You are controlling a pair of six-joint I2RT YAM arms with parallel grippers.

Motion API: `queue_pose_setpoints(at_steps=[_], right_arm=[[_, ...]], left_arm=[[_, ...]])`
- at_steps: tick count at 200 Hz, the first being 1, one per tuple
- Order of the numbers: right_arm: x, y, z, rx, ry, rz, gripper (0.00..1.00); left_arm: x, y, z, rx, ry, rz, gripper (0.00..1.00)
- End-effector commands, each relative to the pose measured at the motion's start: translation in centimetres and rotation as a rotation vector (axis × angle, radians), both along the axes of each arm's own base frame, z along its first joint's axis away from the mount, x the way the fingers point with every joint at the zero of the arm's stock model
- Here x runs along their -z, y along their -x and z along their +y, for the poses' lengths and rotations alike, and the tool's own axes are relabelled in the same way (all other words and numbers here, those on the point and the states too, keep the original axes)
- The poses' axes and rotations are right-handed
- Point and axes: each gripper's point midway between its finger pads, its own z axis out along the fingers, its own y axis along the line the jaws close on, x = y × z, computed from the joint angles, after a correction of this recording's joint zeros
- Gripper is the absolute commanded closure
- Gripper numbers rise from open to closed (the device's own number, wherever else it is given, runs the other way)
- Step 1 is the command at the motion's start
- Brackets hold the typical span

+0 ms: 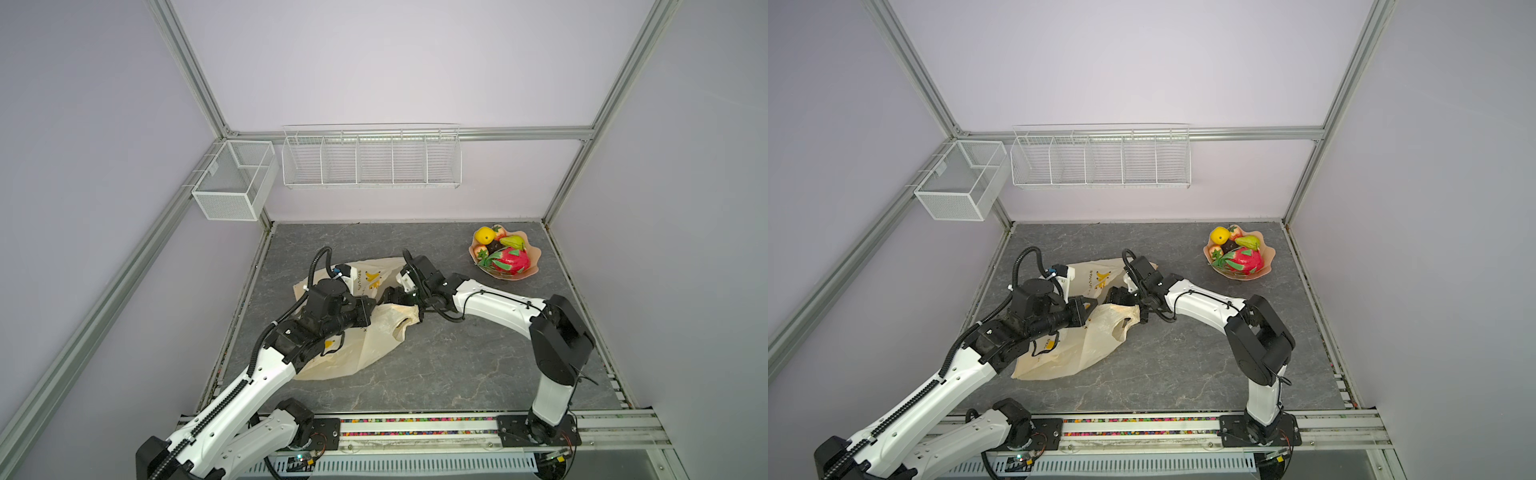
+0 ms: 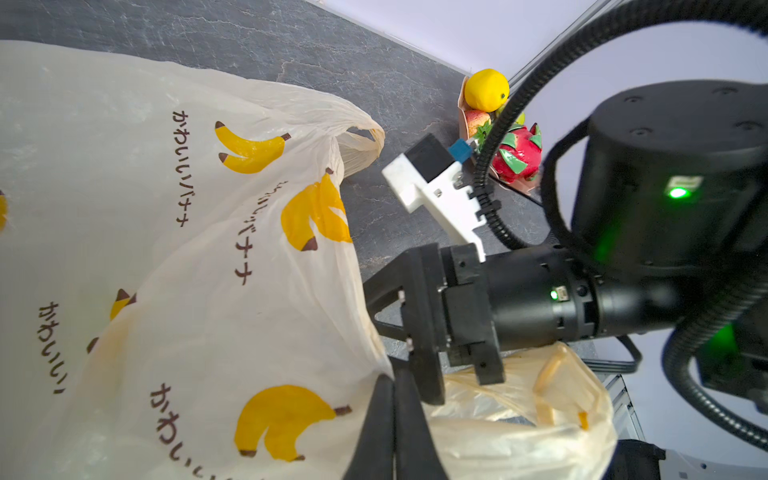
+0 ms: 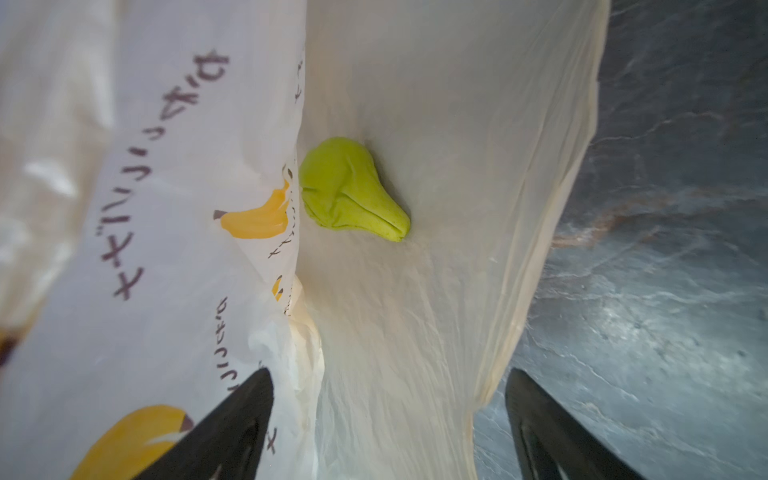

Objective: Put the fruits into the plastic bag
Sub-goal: 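Open the right gripper inside the bag, dropping the pear, and withdraw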

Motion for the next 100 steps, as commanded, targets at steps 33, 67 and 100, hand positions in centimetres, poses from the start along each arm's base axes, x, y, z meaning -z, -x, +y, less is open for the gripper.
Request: queue_pose_setpoints(at_steps=[33,67,100], right_arm=[[-3.2,0.8,-4.6,0.020,0.092,-0.083,0.12],[-5.3,1.2,-8.6,0.069,0.135,-0.125,0.12],[-7.7,1.7,-11.3,0.095,0.143,-0.176,0.12]], left_arm=[[-0.1,-0.3,-0.1,0.010,-0.016,-0.020,1.00],[-0.2,-0.3,-0.1,0.010,-0.020,-0.023,1.00],[-0.2,-0.2,-0.2,0.016,-0.018,-0.022,1.00]])
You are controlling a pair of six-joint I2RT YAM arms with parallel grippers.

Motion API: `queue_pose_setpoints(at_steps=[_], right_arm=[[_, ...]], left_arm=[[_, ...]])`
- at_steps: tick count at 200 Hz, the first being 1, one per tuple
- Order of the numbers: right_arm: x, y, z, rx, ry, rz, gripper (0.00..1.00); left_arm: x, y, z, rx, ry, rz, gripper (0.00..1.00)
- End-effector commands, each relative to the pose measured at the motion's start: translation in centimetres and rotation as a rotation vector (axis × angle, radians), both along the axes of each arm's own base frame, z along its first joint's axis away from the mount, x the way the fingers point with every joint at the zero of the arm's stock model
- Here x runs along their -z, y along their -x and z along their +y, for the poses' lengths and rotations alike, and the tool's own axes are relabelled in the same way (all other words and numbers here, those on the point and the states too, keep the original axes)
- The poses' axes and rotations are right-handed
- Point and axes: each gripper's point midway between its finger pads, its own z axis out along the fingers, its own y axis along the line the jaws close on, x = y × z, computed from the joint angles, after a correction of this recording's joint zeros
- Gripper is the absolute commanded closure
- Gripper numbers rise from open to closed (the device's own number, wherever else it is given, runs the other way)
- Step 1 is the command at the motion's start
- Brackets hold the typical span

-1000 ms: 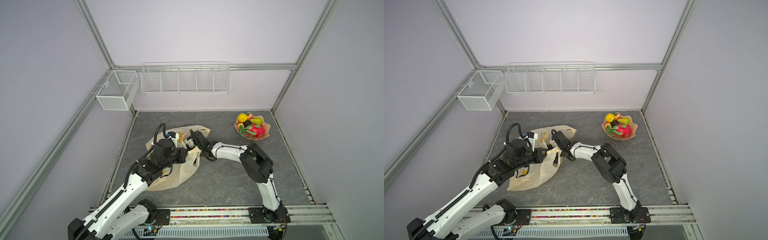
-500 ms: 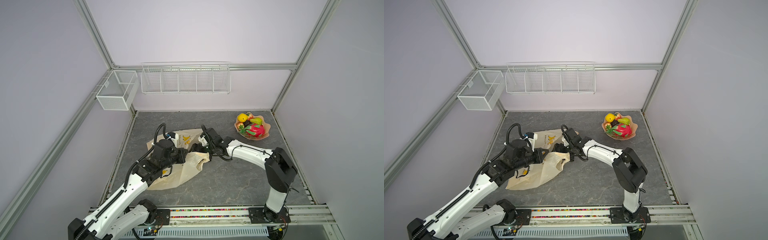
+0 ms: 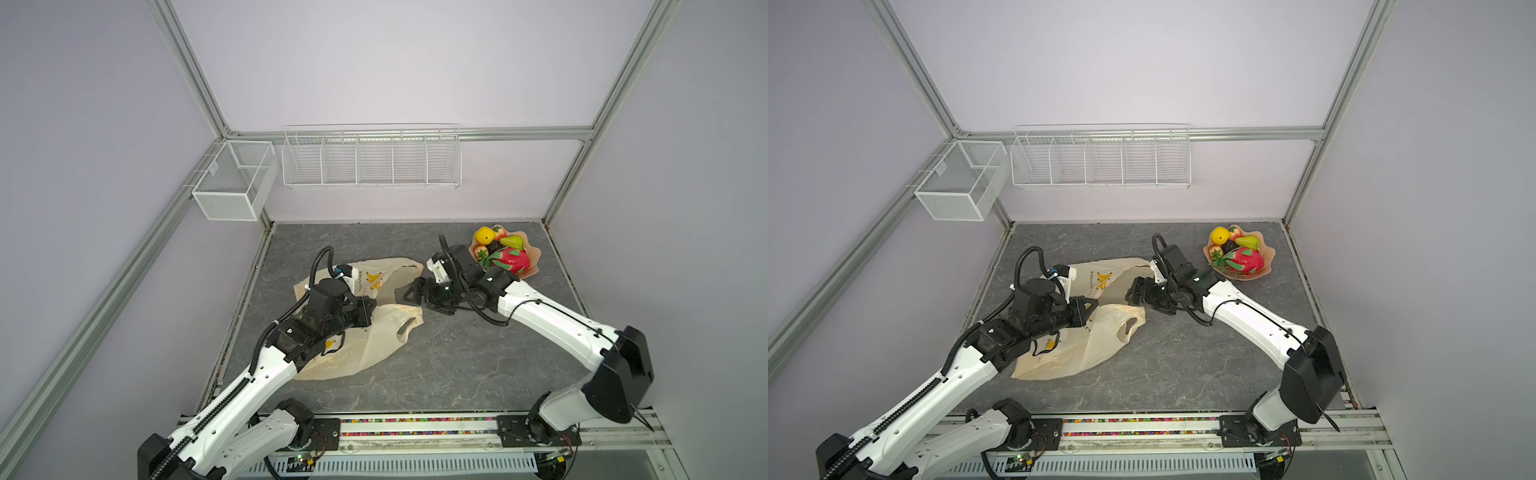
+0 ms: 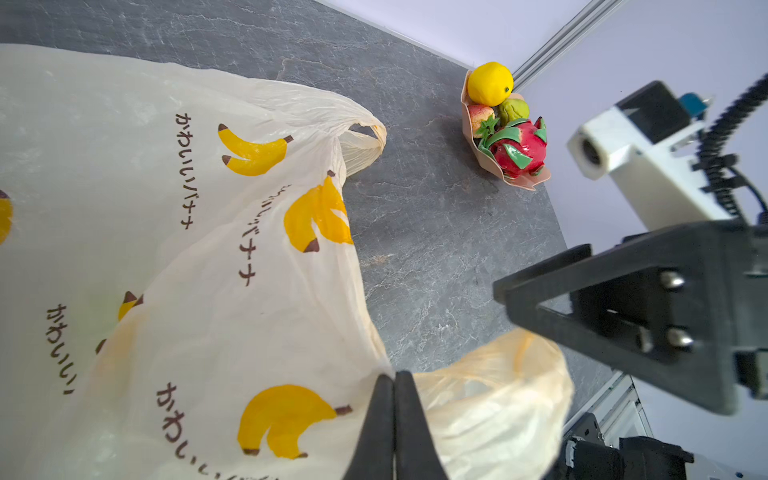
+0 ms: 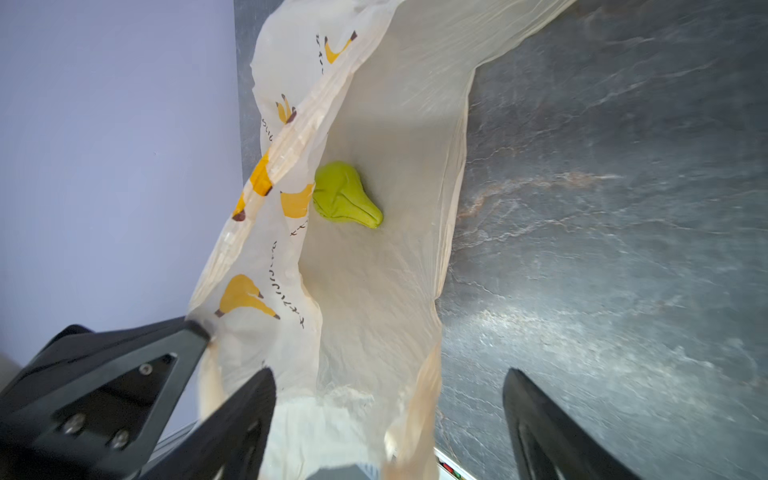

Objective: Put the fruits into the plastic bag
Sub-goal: 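Open the right gripper inside the bag, dropping the pear, and withdraw, then move the right gripper back to the bowl and grasp the yellow lemon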

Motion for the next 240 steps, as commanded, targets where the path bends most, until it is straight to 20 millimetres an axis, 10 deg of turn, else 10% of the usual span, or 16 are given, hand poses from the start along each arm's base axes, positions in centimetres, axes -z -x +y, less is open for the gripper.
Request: queue_pose_setpoints(at_steps=[1,124,240], right_arm=[[-0.2,1.1,-2.7,0.006,0.070,-0.016,0.12],[-3.4,-0.6,-16.2,0.288,0.237,-0.112,0.12],[-0.8,-11.2,-24.9,0.463,0.357,-0.124,0.12]], left_arm=[[-0.5,-0.1,-0.1,0.007,-0.003,-0.019,1.00],[-1.1,0.2,-0.1,0.025,0.004,-0.040,1.00],[-1.8,1.2,0.1,0.055,0.015,-0.057,1.00]])
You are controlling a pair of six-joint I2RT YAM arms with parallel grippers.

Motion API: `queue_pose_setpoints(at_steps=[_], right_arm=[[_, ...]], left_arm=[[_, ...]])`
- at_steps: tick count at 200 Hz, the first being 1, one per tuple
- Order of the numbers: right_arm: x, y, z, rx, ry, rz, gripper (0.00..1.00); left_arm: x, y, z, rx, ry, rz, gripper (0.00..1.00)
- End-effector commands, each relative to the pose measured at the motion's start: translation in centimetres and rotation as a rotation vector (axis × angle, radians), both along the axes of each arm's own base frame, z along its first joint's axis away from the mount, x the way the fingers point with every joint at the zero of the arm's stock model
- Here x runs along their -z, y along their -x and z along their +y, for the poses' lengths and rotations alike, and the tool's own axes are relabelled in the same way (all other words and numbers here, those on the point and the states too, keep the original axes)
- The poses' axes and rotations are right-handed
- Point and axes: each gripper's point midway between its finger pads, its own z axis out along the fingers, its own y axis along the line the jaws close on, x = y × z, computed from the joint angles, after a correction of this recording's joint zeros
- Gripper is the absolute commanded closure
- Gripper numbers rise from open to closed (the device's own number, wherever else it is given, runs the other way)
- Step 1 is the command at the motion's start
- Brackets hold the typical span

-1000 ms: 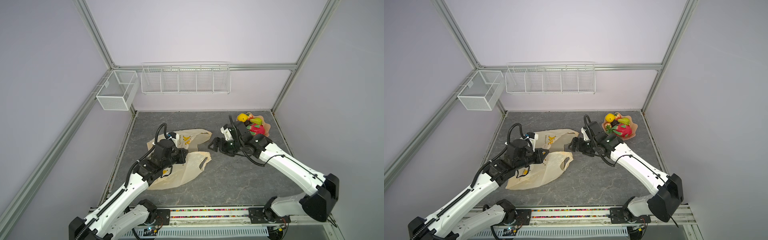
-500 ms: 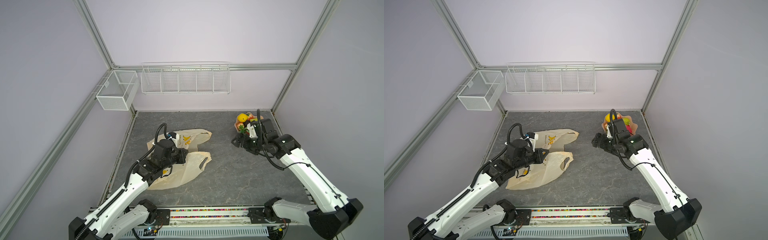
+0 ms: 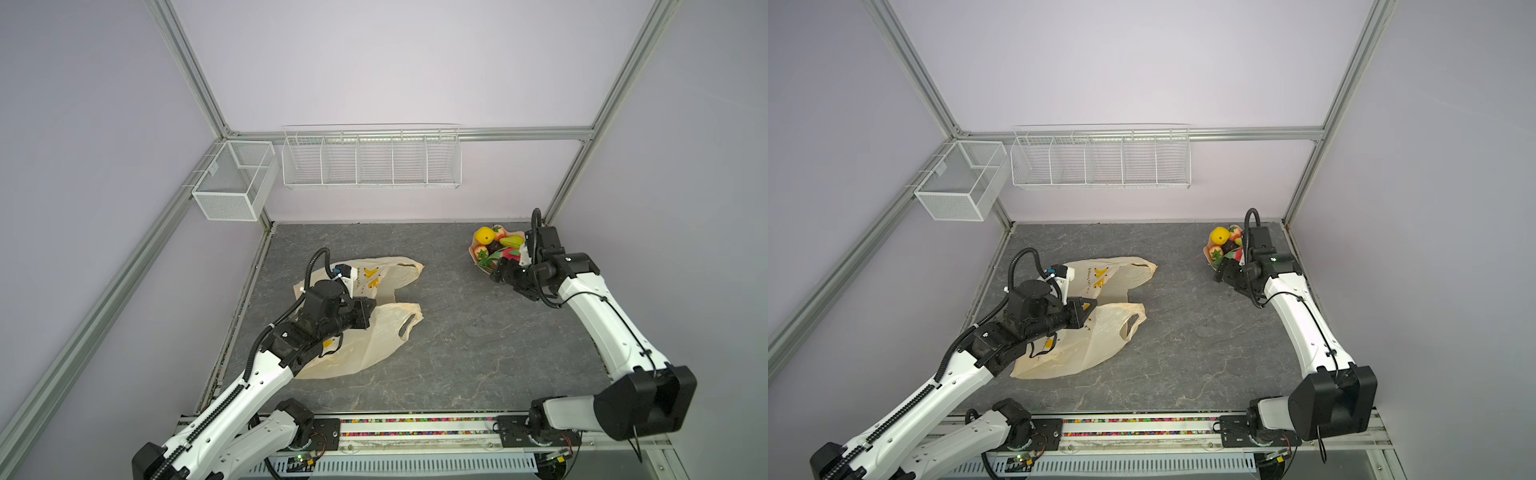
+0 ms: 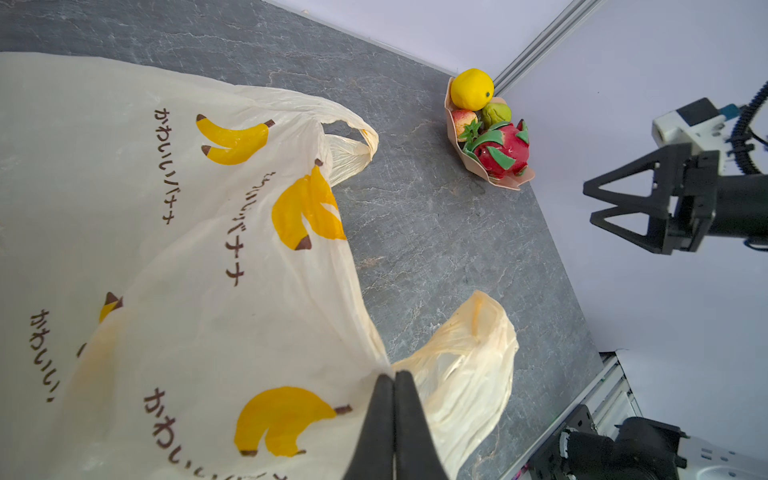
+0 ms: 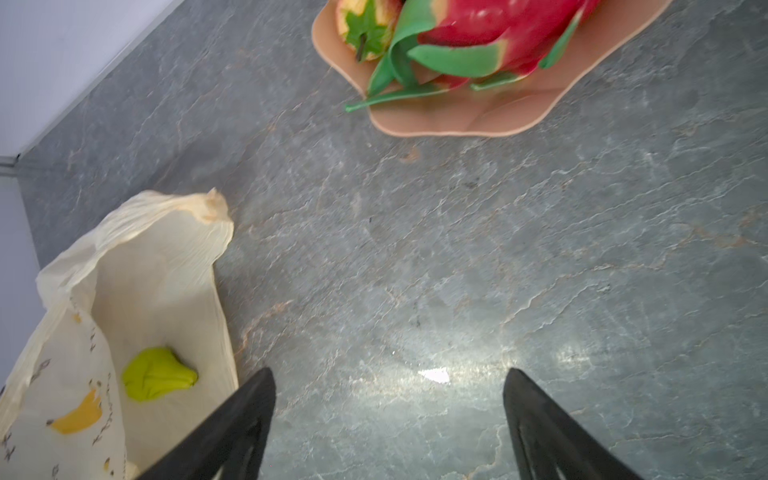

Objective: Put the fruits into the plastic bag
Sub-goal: 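Move the right gripper back to the bowl and grasp the yellow lemon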

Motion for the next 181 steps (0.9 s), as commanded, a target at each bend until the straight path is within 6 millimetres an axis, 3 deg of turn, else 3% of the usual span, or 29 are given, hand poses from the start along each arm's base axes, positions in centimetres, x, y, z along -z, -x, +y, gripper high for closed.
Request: queue_pose_setpoints(at_steps=[1,77,113,138,181], right_arm=[[-1.4,-3.7,-0.5,-0.029,0.026,-0.088,0.12],[0.8,-14.8,-2.6,-0.064,0.103,-0.047,0.12],[2.3,-19.3,-2.5,-0.067,0.075,-0.051,0.12],[3.8,-22.1,-2.4,-0.058,0.055,-0.050,0.12],[6.5,-24.2,-2.5,-0.020,0.019,-0.009,0.12]], left_arm=[[-0.6,0.6,0.1,0.024,-0.004,-0.020,1.00],[-0.8,0.9,0.0,0.039,-0.004,-0.012,1.00],[-0.9,1.0,-0.4,0.052,0.016,-0.003,1.00],[-1.1,0.8,-0.7,0.053,0.028,0.004,1.00],[-1.4,0.3,-0.9,0.049,0.023,0.004,1.00]])
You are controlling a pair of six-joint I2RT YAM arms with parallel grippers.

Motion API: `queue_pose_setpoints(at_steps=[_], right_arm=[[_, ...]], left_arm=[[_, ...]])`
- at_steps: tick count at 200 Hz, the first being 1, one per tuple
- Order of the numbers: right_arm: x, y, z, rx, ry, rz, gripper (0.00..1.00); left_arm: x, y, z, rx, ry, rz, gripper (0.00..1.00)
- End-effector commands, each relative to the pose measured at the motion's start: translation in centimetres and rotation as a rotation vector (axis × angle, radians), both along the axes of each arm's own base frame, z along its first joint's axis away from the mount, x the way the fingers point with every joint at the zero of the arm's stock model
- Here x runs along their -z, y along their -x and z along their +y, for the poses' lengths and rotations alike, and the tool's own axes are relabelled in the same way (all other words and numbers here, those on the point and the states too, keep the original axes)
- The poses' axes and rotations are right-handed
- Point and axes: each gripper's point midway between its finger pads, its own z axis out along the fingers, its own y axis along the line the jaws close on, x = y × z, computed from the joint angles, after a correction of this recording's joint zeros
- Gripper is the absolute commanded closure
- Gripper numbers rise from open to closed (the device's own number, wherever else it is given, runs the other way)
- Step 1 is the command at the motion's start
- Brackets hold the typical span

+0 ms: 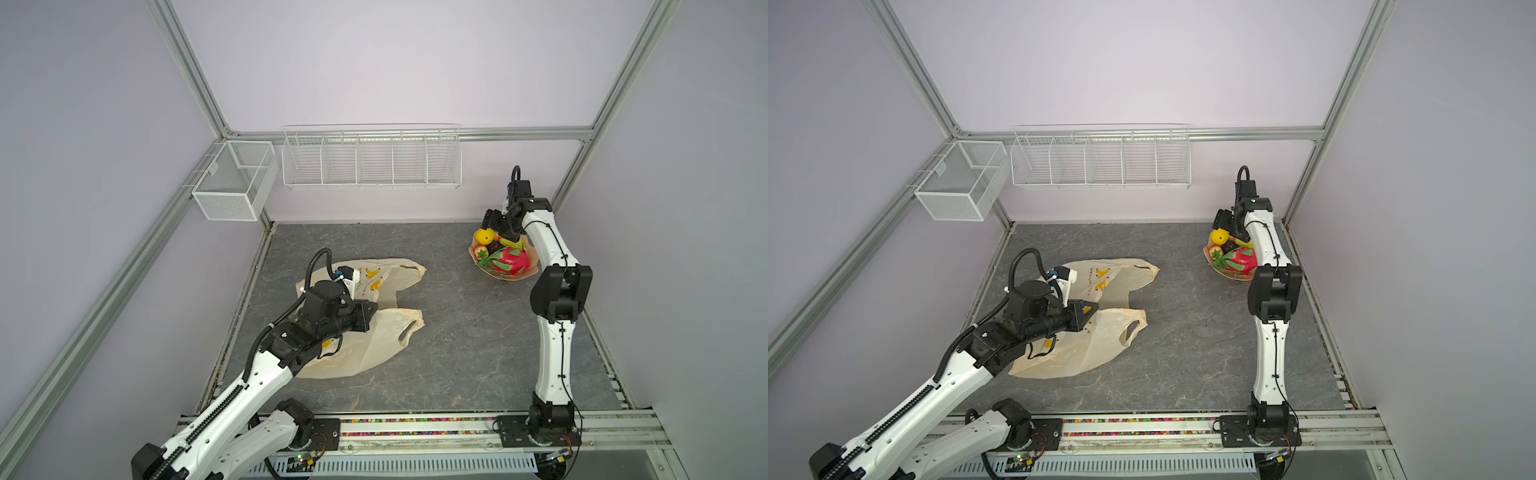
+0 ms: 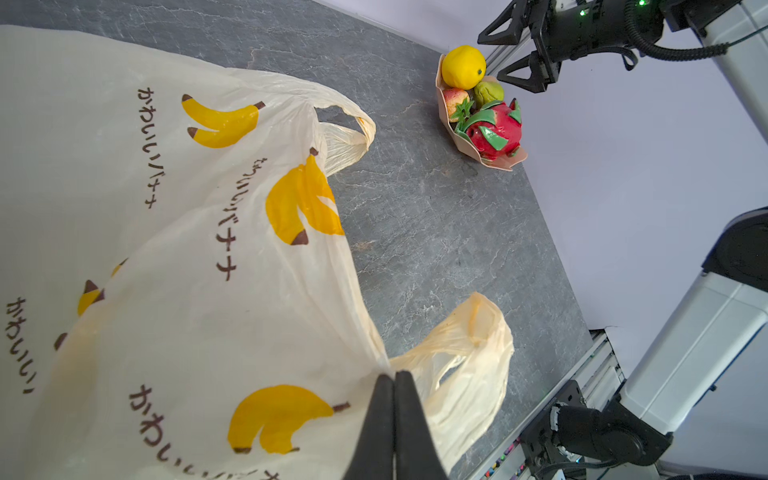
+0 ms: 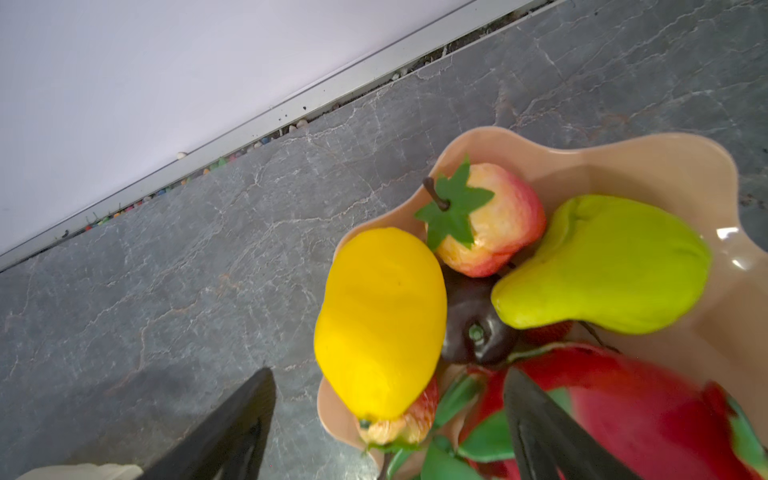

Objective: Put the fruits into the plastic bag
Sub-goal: 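Move the right gripper back to the bowl and grasp the yellow lemon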

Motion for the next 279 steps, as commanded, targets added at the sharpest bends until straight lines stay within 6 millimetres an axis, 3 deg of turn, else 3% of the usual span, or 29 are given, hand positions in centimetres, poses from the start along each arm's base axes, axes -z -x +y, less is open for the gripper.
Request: queue_pose_setpoints(at_steps=[1,72,108,171,205,245,279], right_arm=[[0.9,0.1,-0.1,0.022,-0.036,0.040,0.12],[3.0,-0.7,0.5,0.033,-0.081,0.056,0.08],[3.7,-0.8,0.7,0.033,-0.099,0.067,0.00],[4.0,-0.6,0.6,0.047,-0.096,0.078,0.23],[3.6,-0.4,0.3,0.057,-0.087,0.082,0.46],[2.8,-0.1,0.2,0.057,-0.083,0.071,0.65],[1.8,0.3,0.4,0.054,-0.092,0.057,0.69]], left_arm=[[-1.7,-0.4,-0.5,0.004,0.026,-0.025,1.00],[-2.1,-0.9,-0.8,0.004,0.021,-0.031,1.00],[-2.1,-0.8,-0.6,0.001,0.015,-0.032,1.00],[-1.9,-0.6,0.0,-0.018,0.014,-0.039,1.00],[-1.7,-0.4,0.0,-0.010,0.016,-0.036,1.00],[-2.0,-0.4,-0.1,-0.004,0.010,-0.042,1.00],[-2.3,-0.2,0.2,-0.009,0.011,-0.051,1.00]])
